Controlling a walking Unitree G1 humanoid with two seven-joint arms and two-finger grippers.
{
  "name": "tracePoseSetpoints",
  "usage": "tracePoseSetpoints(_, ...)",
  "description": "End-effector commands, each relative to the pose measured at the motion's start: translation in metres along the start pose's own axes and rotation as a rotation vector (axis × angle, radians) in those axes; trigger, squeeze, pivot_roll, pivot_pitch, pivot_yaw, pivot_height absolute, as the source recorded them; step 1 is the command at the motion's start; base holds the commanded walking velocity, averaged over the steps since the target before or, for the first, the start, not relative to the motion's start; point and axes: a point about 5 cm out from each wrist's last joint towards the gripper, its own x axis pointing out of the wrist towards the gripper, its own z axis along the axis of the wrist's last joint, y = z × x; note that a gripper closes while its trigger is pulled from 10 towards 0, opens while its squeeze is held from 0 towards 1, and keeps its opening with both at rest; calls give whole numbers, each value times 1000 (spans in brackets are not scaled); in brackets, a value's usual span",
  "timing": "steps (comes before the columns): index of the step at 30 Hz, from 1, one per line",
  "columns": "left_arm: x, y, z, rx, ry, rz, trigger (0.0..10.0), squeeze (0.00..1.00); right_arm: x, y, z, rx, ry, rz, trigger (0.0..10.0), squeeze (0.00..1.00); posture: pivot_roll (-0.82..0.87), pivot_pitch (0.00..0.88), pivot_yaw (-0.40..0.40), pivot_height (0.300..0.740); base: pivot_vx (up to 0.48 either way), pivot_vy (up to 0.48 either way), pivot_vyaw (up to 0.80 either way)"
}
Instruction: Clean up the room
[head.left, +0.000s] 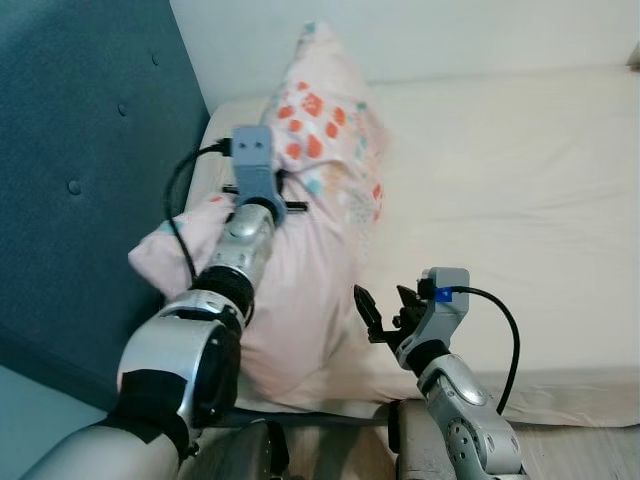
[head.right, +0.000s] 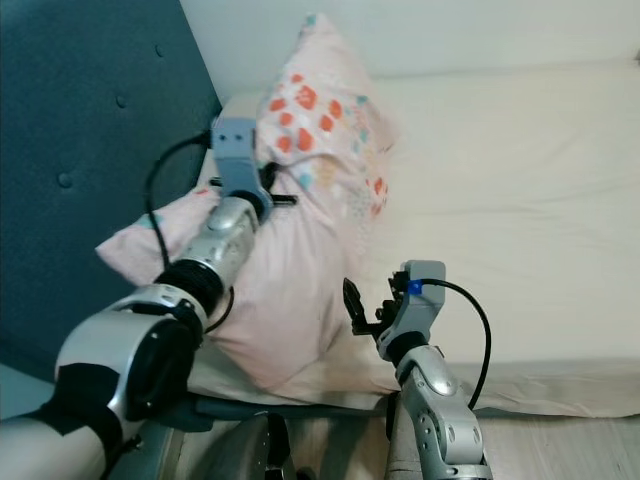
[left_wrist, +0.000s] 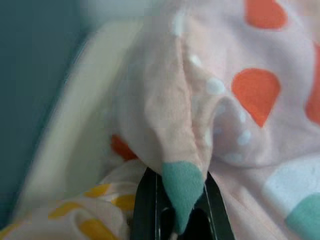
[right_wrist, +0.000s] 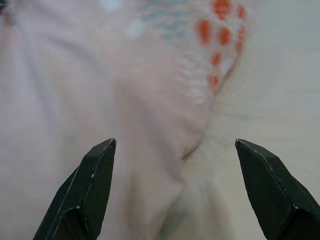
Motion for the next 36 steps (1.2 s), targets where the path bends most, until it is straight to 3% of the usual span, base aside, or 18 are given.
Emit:
tracePoseSetpoints(1, -1, 15, -11, -9, 58, 82, 10000, 0, -2, 1, -5, -8, 12, -1, 10000, 0, -201, 180, 121, 620, 0, 0, 0)
tracePoseSetpoints(2, -1, 37, -18, -12, 93, 186, 10000, 0, -2, 1, -5, -9, 13, -1, 10000, 0, -200, 182, 122, 620, 0, 0, 0)
tracePoseSetpoints(3, -1, 37, -18, -12, 93, 186, 10000, 0, -2, 1, -5, -9, 13, -1, 10000, 0, -200, 182, 122, 620, 0, 0, 0)
tracePoseSetpoints(4, -4, 56, -27, -14, 132, 268, 10000, 0, -2, 1, -6, -9, 14, -1, 10000, 0, -200, 182, 121, 620, 0, 0, 0)
tracePoseSetpoints(5, -4, 56, -27, -14, 132, 268, 10000, 0, -2, 1, -6, -9, 14, -1, 10000, 0, -200, 182, 121, 620, 0, 0, 0)
tracePoseSetpoints(6, -13, 85, -49, -24, 209, 381, 10000, 0, -2, 2, -6, -9, 16, 3, 10000, 0, -199, 183, 121, 620, 0, 0, 0)
tracePoseSetpoints(11, -23, 98, -71, -50, 271, 421, 10000, 0, -2, 3, -6, -7, 15, 10, 10000, 0, -198, 184, 119, 620, 0, 0, 0)
tracePoseSetpoints(15, -30, 84, -92, -110, 320, 367, 10000, 0, -1, 4, -6, -6, 17, 15, 10000, 0, -200, 187, 113, 620, 0, 0, 0)
tracePoseSetpoints(18, -32, 74, -97, -151, 337, 336, 10000, 0, -1, 5, -7, -8, 20, 22, 10000, 0, -206, 185, 112, 620, 0, 0, 0)
tracePoseSetpoints(19, -31, 65, -96, -173, 332, 292, 10000, 75, -2, 5, -7, -10, 20, 23, 10000, 0, -210, 184, 113, 620, 0, 0, 0)
tracePoseSetpoints(21, -30, 59, -95, -187, 327, 261, 10000, 75, -2, 5, -6, -10, 20, 24, 10000, 0, -210, 184, 113, 620, 0, 0, 0)
tracePoseSetpoints(22, -28, 51, -92, -202, 311, 214, 10000, 1000, -2, 5, -6, -11, 19, 23, 10000, 0, -210, 184, 113, 620, 0, 0, 0)
tracePoseSetpoints(26, -16, 25, -62, -146, 186, 51, 10000, 1000, -2, 3, -5, -15, 17, 19, 10000, 0, -203, 178, 111, 620, 0, 0, 0)
tracePoseSetpoints(33, -7, 19, -32, -13, 64, -1, 10000, 1000, 1, 4, -5, -15, 14, 22, 10000, 0, -198, 175, 113, 620, 0, 0, 0)
tracePoseSetpoints(34, -4, 24, -21, 141, 14, 22, 10000, 1000, 2, 4, -5, -15, 13, 23, 10000, 0, -198, 174, 115, 620, 0, 0, 0)
tracePoseSetpoints(36, -4, 25, -19, 178, 4, 30, 10000, 1000, 2, 4, -5, -15, 13, 23, 10000, 0, -198, 174, 115, 620, 0, 0, 0)
